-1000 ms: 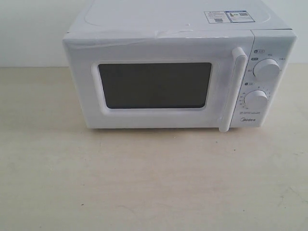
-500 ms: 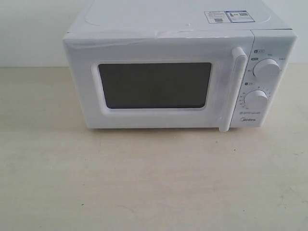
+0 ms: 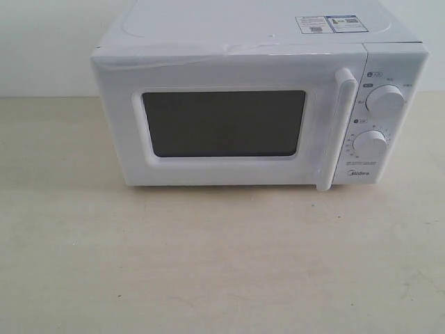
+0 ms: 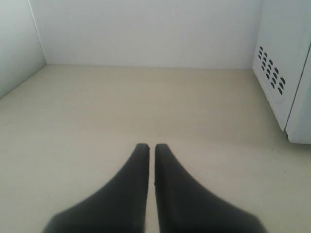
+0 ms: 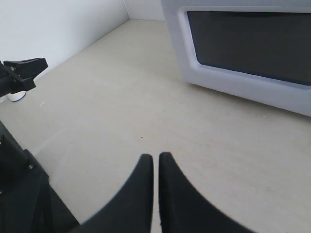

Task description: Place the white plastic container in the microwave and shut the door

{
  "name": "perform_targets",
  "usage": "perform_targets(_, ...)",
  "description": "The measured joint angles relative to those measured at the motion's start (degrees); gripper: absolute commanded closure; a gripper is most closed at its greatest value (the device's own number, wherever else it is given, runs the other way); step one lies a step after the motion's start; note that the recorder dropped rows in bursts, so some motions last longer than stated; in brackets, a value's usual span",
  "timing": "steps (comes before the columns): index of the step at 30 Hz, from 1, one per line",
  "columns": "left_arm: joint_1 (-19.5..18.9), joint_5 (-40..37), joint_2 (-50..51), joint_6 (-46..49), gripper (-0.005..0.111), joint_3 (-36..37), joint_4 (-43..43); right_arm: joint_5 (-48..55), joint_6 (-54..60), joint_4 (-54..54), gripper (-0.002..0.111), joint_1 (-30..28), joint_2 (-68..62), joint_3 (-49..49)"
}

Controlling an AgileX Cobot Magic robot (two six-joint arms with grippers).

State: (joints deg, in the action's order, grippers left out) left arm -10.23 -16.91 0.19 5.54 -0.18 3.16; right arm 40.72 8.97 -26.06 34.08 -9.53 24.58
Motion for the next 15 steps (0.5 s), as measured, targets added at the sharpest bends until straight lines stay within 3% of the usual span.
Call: perform_targets(15,0.0,0.0,0.0,-1.8,0.102,0.0,-1.2,0.0,0.0,0.0,0.108,0.0,0.0,0.0)
